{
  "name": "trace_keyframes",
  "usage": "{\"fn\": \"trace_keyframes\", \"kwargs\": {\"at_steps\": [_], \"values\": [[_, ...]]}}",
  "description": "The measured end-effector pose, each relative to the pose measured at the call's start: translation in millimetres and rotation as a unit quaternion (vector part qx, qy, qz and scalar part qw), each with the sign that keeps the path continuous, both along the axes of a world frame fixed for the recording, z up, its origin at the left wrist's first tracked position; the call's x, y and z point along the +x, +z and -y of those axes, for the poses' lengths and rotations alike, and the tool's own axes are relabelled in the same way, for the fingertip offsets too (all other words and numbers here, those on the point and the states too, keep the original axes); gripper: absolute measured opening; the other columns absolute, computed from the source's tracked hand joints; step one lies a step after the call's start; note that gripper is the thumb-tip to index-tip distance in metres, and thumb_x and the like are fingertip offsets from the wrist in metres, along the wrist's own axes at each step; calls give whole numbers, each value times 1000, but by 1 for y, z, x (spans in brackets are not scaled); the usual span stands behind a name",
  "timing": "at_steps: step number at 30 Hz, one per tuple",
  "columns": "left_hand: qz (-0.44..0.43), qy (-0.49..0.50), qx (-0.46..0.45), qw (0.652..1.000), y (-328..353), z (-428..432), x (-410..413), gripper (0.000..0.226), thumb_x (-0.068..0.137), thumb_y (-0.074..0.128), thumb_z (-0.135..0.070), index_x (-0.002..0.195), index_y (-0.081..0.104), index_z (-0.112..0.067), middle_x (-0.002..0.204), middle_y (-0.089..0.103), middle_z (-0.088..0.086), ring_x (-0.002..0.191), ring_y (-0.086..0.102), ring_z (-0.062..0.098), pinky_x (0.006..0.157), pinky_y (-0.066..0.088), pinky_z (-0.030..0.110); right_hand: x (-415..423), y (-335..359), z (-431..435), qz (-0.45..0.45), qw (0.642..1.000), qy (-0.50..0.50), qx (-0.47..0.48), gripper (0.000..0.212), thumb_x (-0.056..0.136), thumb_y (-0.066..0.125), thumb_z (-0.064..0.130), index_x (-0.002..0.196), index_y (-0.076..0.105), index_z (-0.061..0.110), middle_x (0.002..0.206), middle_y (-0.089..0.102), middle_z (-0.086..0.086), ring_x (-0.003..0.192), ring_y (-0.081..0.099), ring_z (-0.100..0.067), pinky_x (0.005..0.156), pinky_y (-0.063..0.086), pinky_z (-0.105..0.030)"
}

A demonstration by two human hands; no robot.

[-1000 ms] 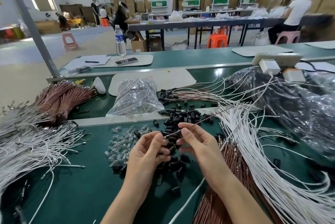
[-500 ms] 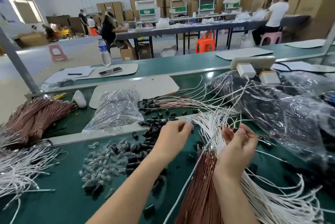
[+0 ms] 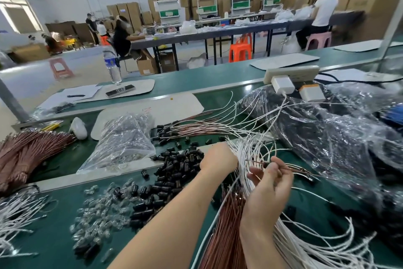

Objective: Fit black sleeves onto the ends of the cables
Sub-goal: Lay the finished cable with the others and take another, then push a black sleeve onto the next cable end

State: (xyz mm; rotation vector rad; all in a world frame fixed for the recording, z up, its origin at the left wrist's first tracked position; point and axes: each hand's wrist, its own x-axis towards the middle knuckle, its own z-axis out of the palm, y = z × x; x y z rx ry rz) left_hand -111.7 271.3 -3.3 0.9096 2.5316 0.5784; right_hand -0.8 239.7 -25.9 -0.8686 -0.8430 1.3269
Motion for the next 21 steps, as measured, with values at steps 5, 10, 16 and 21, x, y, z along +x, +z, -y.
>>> {"fn": "trace_keyframes", "kwargs": {"at_steps": [5, 10, 16, 21], "values": [[156, 48, 102, 981, 2, -3, 4, 26, 93, 55, -14, 70, 48, -7, 60, 49, 8, 50, 43, 22, 50, 34, 25, 1, 2, -2, -7, 1000, -8, -8, 20, 110, 40, 22, 104, 58, 30, 90, 61, 12, 72, 65, -2, 75, 52, -30], [177, 60, 299, 936, 37, 19, 2, 15, 103, 51, -21, 94, 56, -11, 83, 61, 4, 65, 56, 14, 61, 53, 27, 2, 0, -1, 2, 1000, 7, 1, 17, 110, 40, 22, 107, 56, 27, 76, 65, 28, 68, 64, 0, 73, 52, -30], [202, 136, 650, 720, 129, 116, -46, 13, 105, 49, -14, 102, 57, -5, 84, 71, 5, 67, 69, 12, 66, 58, 24, 0, 1, 4, 17, 999, 24, 24, 18, 110, 41, 23, 106, 56, 30, 78, 65, 25, 68, 63, -1, 66, 53, -23], [247, 280, 671, 641, 107, 231, -85, 17, 101, 52, -15, 88, 62, -10, 64, 70, -3, 60, 67, 9, 58, 56, 19, -9, 1, 24, 72, 990, 92, 83, 17, 109, 41, 25, 106, 57, 31, 78, 66, 21, 69, 63, -3, 66, 53, -21]]}}
